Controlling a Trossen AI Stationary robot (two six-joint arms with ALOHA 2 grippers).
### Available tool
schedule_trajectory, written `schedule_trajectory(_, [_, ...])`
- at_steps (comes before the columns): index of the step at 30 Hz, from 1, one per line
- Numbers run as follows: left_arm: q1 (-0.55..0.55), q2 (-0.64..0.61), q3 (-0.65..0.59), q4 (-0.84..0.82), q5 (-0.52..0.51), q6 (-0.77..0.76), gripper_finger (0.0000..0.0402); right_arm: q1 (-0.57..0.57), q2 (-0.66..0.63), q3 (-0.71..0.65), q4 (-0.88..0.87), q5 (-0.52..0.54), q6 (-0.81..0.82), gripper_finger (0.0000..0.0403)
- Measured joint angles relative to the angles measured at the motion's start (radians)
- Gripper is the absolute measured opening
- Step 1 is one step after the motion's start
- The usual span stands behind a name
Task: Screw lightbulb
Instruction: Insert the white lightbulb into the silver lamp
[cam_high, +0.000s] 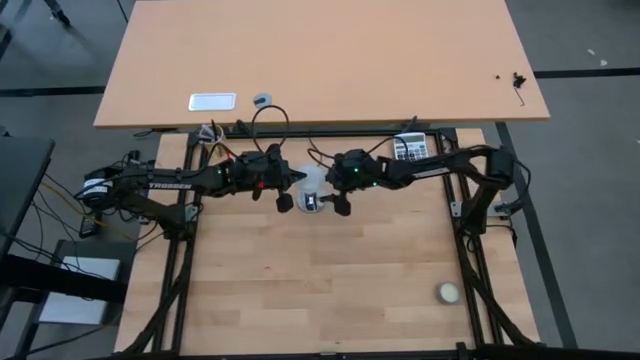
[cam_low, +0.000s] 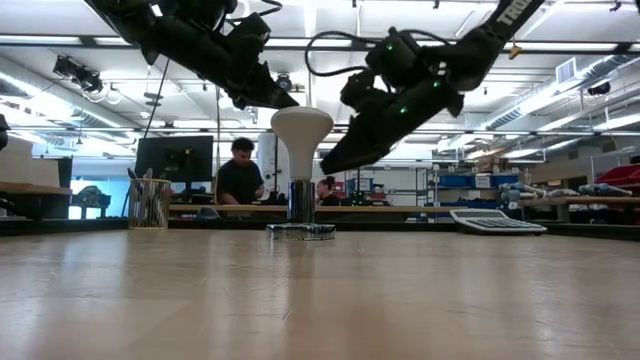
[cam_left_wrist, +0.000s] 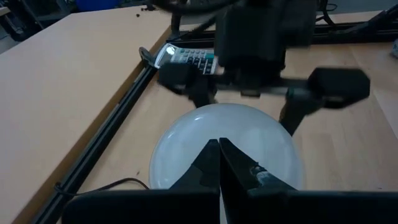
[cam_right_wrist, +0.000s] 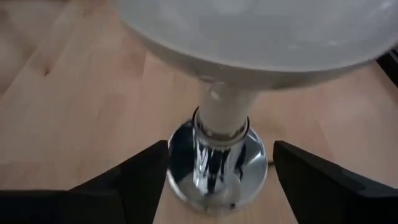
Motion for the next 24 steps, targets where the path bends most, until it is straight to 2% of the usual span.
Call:
schedule_trajectory(4, [0.000, 0.000, 0.000, 0.002, 0.000, 0.000, 0.0000, 0.000, -0.081, 0.000, -0.125, 0.000, -0.034, 0.0271])
schedule_trajectory(8, [0.000, 0.000, 0.000, 0.002, 0.000, 0.000, 0.0000, -0.002, -0.167, 0.000, -0.224, 0.000, -0.036, 0.0219])
schedule_trajectory(12, [0.000, 0.000, 0.000, 0.005, 0.000, 0.000, 0.0000, -0.002, -0.231, 0.005, -0.223, 0.000, -0.036, 0.0133])
schedule_trajectory(16, [0.000, 0.001, 0.000, 0.014, 0.001, 0.000, 0.0000, 0.007, -0.240, 0.056, -0.190, 0.000, -0.044, 0.0031])
schedule_trajectory(17, [0.000, 0.001, 0.000, 0.015, 0.001, 0.000, 0.0000, 0.011, -0.237, 0.075, -0.186, 0.001, -0.056, 0.0016])
schedule_trajectory(24, [0.000, 0.001, -0.001, 0.015, 0.002, 0.000, 0.0000, 0.019, -0.132, 0.243, -0.255, 0.000, -0.083, 0.0016])
